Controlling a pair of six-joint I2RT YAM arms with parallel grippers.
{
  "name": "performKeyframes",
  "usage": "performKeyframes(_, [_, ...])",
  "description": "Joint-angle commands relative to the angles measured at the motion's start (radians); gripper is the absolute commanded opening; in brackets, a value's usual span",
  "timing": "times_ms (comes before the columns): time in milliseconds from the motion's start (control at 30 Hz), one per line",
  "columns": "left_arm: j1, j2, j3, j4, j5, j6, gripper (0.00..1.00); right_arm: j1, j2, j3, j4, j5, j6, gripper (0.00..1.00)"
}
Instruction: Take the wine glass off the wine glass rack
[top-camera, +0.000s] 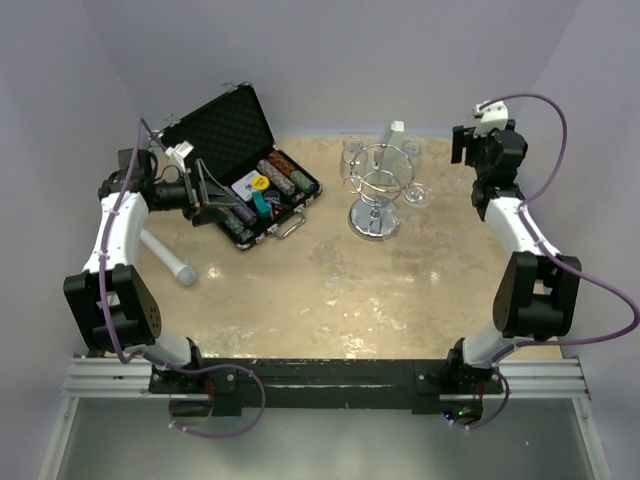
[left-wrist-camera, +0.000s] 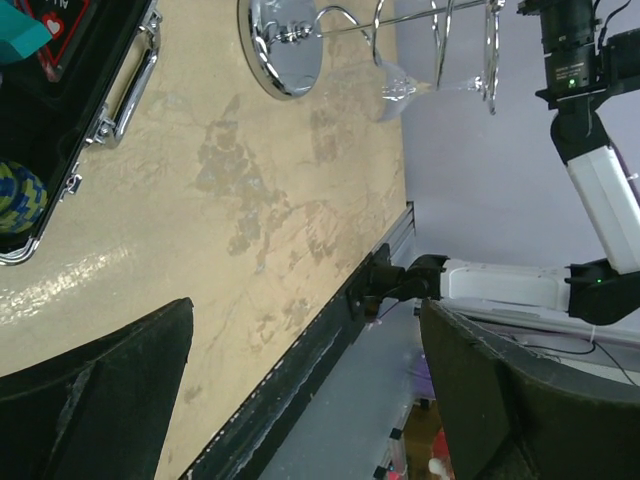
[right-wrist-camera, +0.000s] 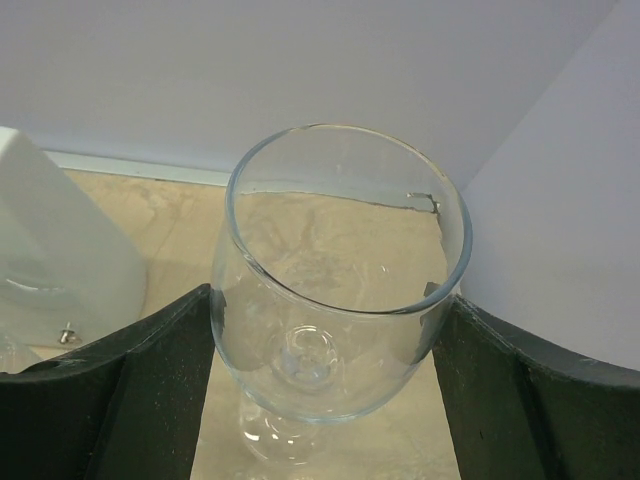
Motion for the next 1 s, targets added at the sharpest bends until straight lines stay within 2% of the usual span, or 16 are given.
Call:
performKeyframes(0, [-0.002, -0.013, 0.056, -0.063, -0.040, 0.133, 1.00, -0.025, -0.006, -0.011, 0.223, -0.075, 0.009, 0.47])
performKeyframes(400, [0.000, -0.007, 0.073, -0.163, -0.230, 0.357, 1.00, -0.125, 0.139, -0.040, 0.416, -0.167, 0.034, 0.49])
performKeyframes(967, [0.001, -0.041, 0.037, -0.176, -0.282, 0.363, 1.00, -0.165, 0.236, -0.076, 0.490, -0.178, -0.004, 0.51])
